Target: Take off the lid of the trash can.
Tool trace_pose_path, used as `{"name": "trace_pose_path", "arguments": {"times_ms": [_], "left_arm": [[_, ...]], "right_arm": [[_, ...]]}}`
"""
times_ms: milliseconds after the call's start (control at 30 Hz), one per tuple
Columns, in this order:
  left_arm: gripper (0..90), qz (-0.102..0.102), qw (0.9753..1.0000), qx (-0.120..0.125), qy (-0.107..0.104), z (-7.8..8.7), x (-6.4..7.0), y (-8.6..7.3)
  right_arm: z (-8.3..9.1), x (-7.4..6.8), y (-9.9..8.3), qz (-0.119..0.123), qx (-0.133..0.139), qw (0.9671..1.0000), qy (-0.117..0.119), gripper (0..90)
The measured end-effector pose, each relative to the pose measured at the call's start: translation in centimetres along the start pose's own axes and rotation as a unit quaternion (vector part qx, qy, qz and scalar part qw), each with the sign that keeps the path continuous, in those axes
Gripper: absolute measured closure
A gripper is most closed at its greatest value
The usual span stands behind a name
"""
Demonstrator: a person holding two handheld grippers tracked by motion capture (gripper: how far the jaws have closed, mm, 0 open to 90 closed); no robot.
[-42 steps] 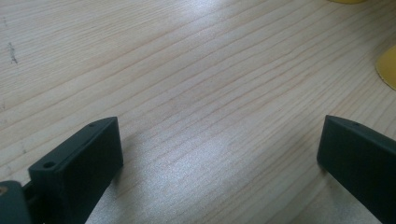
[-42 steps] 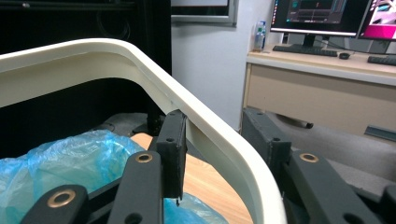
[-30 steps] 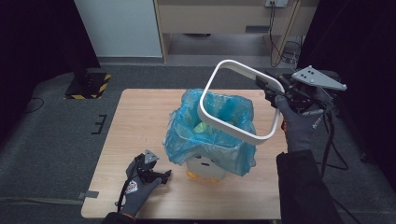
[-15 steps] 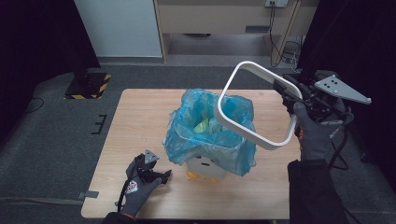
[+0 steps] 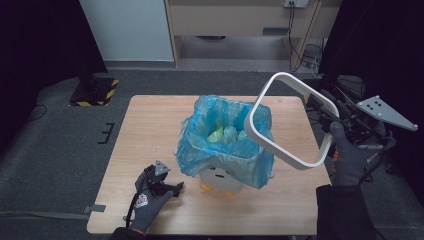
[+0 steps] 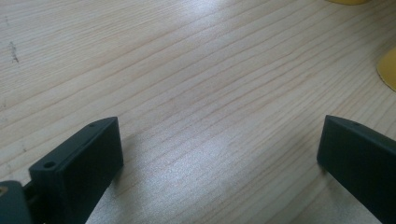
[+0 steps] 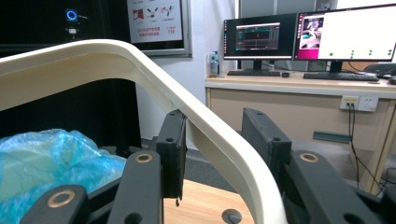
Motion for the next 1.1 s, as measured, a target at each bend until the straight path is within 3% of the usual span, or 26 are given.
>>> {"name": "trace_pose_path", "arguments": {"times_ms": [367, 1100], "left_arm": [[0.0, 0.001, 1.0000, 0.000, 0.001, 0.0, 0.0, 0.0], [0.0, 0.002, 1.0000, 0.001, 0.001, 0.0, 0.1, 0.0]], "right_arm": [[2.0, 1.5, -1.7, -0.006, 0.013, 0.9998, -0.016, 61.4], [3.8, 4.5, -5.4, -0.032, 0.005, 0.9982, -0.051, 61.3]]}}
Point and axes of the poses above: each handheld gripper's, and its own axes: z roughly backward along the jaws, y roughly out of its top, x roughly to its right, the point moved 4 cm from there along -z, roughly forward along the jaws
